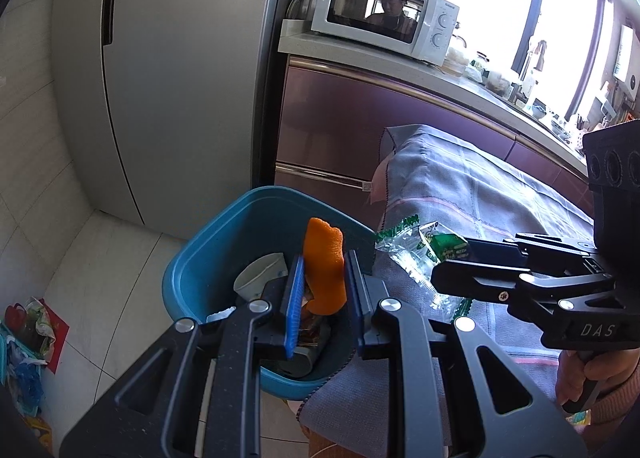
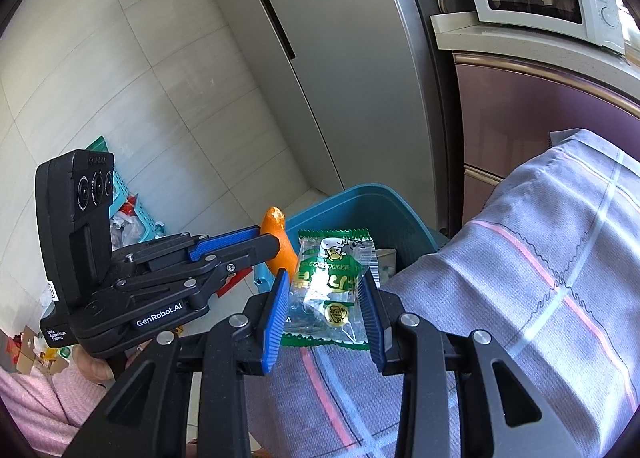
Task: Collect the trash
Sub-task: 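Lower the peel into the teal bin with the left tool while the right tool lowers the wrapper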
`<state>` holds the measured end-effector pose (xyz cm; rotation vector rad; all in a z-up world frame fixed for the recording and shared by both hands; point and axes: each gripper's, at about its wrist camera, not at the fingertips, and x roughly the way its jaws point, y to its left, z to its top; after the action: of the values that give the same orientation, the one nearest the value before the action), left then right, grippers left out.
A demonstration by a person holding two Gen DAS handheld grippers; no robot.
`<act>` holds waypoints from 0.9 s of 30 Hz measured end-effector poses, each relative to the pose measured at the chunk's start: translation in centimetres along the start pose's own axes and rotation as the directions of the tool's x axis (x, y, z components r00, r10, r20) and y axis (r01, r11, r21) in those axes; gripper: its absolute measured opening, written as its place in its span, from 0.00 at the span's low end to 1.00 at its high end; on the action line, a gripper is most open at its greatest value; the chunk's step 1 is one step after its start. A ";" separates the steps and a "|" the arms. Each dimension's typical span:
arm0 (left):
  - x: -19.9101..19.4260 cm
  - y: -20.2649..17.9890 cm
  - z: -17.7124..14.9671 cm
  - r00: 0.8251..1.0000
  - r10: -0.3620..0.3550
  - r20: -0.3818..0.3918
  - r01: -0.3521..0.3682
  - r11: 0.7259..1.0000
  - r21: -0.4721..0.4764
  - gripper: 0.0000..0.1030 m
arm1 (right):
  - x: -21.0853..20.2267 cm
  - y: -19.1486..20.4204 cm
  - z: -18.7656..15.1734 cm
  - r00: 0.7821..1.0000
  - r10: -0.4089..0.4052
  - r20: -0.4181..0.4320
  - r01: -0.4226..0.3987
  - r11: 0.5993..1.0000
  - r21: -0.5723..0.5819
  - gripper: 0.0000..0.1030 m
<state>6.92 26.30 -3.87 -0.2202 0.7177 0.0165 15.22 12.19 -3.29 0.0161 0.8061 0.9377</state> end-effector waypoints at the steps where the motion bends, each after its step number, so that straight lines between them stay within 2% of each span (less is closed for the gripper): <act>1: 0.1 0.0 0.0 1.000 0.002 0.000 -0.002 1.000 -0.001 0.20 | 0.1 0.0 0.0 1.000 -0.001 -0.002 0.001 1.000 -0.002 0.32; 27: 0.9 1.0 0.3 1.000 0.014 -0.003 -0.014 1.000 -0.026 0.20 | 2.7 0.9 1.6 0.998 -0.024 -0.049 0.022 0.999 -0.045 0.32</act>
<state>7.66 27.33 -4.42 -0.2402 0.7225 0.0384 16.47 15.25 -3.46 -0.0553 0.8295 0.9369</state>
